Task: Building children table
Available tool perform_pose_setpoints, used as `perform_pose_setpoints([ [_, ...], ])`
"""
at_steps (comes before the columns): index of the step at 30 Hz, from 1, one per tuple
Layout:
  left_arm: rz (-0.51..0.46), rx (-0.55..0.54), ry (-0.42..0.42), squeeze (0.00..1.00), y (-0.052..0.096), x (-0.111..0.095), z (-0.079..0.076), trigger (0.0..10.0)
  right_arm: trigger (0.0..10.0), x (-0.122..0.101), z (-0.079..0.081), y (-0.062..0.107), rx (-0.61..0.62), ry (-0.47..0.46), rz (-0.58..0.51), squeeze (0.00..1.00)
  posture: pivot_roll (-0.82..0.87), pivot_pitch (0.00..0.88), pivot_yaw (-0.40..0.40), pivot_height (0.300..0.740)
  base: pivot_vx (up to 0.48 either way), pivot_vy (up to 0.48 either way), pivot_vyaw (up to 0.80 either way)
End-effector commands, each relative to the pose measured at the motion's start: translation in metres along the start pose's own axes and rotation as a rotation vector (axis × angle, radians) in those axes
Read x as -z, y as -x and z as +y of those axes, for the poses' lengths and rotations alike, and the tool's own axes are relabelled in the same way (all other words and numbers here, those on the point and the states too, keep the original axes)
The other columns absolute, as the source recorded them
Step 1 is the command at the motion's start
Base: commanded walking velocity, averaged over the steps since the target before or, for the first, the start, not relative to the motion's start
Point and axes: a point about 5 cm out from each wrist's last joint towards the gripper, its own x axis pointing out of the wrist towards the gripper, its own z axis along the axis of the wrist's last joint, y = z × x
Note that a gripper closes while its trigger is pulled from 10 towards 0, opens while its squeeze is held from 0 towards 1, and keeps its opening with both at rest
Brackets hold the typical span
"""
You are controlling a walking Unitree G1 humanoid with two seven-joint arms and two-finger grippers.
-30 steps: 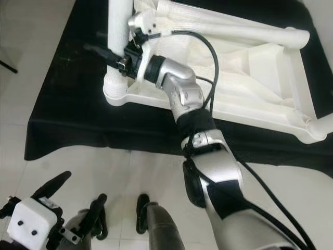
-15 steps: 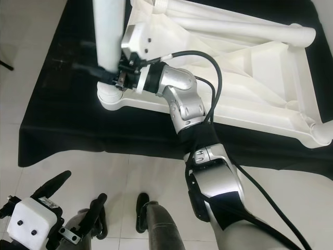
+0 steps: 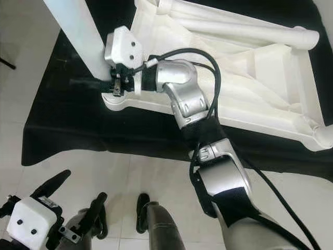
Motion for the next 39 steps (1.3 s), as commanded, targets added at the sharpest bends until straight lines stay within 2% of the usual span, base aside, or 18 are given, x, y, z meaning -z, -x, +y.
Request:
perform_pose_setpoints([
  [1,0.033,0.008,0.023,0.0,0.002,0.004,-0.003,10.0,10.0,0.05,0.016,0.01,-0.029,-0.21,0.192,0.0,-0.16,0.462,-0.162,0.74,0.0,0.0,0.0],
  [5,0.032,0.005,0.022,0.0,0.001,0.004,-0.003,10.0,10.0,0.057,0.009,0.009,0.053,-0.312,0.244,0.0,-0.16,0.464,-0.164,0.74,0.0,0.0,0.0],
  [9,0.032,0.004,0.021,0.0,0.001,0.004,-0.003,10.0,10.0,0.062,0.007,0.009,0.109,-0.355,0.269,0.0,-0.16,0.465,-0.164,0.74,0.0,0.0,0.0],
  [19,0.032,0.004,0.021,0.0,0.001,0.004,-0.002,10.0,10.0,0.07,0.017,0.009,0.098,-0.393,0.278,0.0,-0.16,0.467,-0.162,0.74,0.0,0.0,0.0],
  [24,0.033,0.004,0.02,0.0,0.001,0.004,-0.001,10.0,10.0,0.074,0.019,0.01,0.12,-0.447,0.279,0.0,-0.16,0.47,-0.16,0.74,0.0,0.0,0.0],
  [26,0.034,0.004,0.019,0.0,0.002,0.005,-0.001,10.0,10.0,0.077,0.018,0.011,0.153,-0.463,0.288,0.0,-0.16,0.47,-0.161,0.74,0.0,0.0,0.0],
  [29,0.037,0.003,0.018,0.0,0.003,0.005,-0.001,10.0,10.0,0.088,0.017,0.014,0.353,-0.505,0.329,0.0,-0.16,0.471,-0.163,0.74,0.0,0.0,0.0],
  [31,0.037,0.002,0.018,0.0,0.003,0.005,-0.001,10.0,10.0,0.09,0.017,0.015,0.39,-0.508,0.336,0.0,-0.16,0.471,-0.163,0.74,0.0,0.0,0.0],
  [32,0.038,0.002,0.018,0.0,0.003,0.005,-0.001,10.0,10.0,0.095,0.022,0.016,0.46,-0.534,0.338,0.0,-0.16,0.471,-0.165,0.74,0.0,0.0,0.0],
  [34,0.039,0.001,0.017,0.0,0.004,0.005,-0.001,10.0,10.0,0.104,0.052,0.019,0.641,-0.524,0.369,0.0,-0.16,0.472,-0.167,0.74,0.0,0.0,0.0],
  [35,0.039,0.001,0.016,0.0,0.004,0.005,-0.001,10.0,10.0,0.104,0.072,0.018,0.73,-0.565,0.347,0.0,-0.16,0.472,-0.164,0.74,0.0,0.0,0.0],
  [37,0.039,0.001,0.016,0.0,0.004,0.005,-0.001,10.0,10.0,0.104,0.072,0.018,0.73,-0.565,0.347,0.0,-0.16,0.472,-0.164,0.74,0.0,0.0,0.0],
  [38,0.039,0.001,0.016,0.0,0.004,0.005,0.0,10.0,10.0,0.102,0.084,0.019,0.782,-0.596,0.331,0.0,-0.16,0.472,-0.164,0.74,0.0,0.0,0.0],
  [39,0.039,0.001,0.016,0.0,0.004,0.005,0.0,10.0,10.0,0.102,0.084,0.019,0.782,-0.596,0.331,0.0,-0.16,0.472,-0.164,0.74,0.0,0.0,0.0],
])
